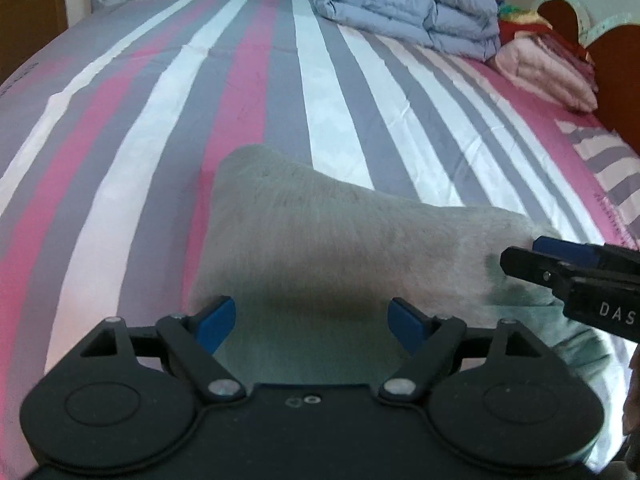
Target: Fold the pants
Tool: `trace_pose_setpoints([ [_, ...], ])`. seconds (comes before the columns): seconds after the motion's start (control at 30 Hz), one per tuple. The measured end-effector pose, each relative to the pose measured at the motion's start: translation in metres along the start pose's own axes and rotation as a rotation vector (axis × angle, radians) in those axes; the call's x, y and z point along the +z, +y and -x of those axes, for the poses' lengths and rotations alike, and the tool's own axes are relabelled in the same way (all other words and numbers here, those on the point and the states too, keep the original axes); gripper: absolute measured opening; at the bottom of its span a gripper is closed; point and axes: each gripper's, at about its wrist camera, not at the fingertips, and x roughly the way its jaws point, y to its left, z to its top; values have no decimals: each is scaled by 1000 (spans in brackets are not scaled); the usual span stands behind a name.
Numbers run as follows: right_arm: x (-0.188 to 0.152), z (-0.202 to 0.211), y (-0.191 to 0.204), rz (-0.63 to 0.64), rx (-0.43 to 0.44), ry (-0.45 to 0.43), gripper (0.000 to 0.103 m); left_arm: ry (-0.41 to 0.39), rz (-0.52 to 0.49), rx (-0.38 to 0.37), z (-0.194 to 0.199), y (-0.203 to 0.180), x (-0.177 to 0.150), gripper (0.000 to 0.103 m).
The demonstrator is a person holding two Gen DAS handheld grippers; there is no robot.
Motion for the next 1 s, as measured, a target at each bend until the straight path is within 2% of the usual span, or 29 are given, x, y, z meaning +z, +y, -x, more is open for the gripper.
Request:
trace_pose_setpoints([
  [0.07, 1, -16, -2, 30, -20, 15, 52, 5, 0, 9, -11, 1, 7, 77],
  [0.13, -2, -31, -5, 73, -77, 24, 52, 22, 14, 12, -21, 2, 14, 84],
  [0.2, -5, -43, -13, 65, -94, 28, 53, 31, 42, 18, -29, 2, 20, 87],
  [0.27, -5, -54, -19, 64, -125, 45, 72, 26, 52, 33, -32, 2, 22, 88],
  [0.3, -5, -58, -22, 56, -123, 53, 73, 27, 72, 34, -28, 1, 23, 87],
  [0.37, -3, -55, -23, 50, -119, 53, 73, -7, 92, -10, -13, 1, 26, 84],
  [0.43, -1, -38, -18, 56, -113, 4, 73, -16, 90, -36, -5, 1, 31, 82],
  [0.57, 3, -16, -10, 23, -46, -75, 73, 24, 153, -52, -19, 14, 41, 81],
  [0.67, 0, -23, -3, 51, -28, -42, 73, 30, 189, -46, -30, 18, 48, 81],
  [0.77, -16, -46, -7, 105, -147, 47, 74, 42, 150, -6, -44, 13, 52, 82],
  [0.8, -23, -52, -10, 117, -159, 61, 74, 41, 150, 4, -44, 11, 53, 82],
  [0.9, -30, -43, -18, 78, -142, 54, 75, 2, 190, -15, -23, 13, 50, 80],
  [1.0, -29, -23, -22, 54, -114, 43, 75, -25, 148, -18, 9, 21, 41, 79],
])
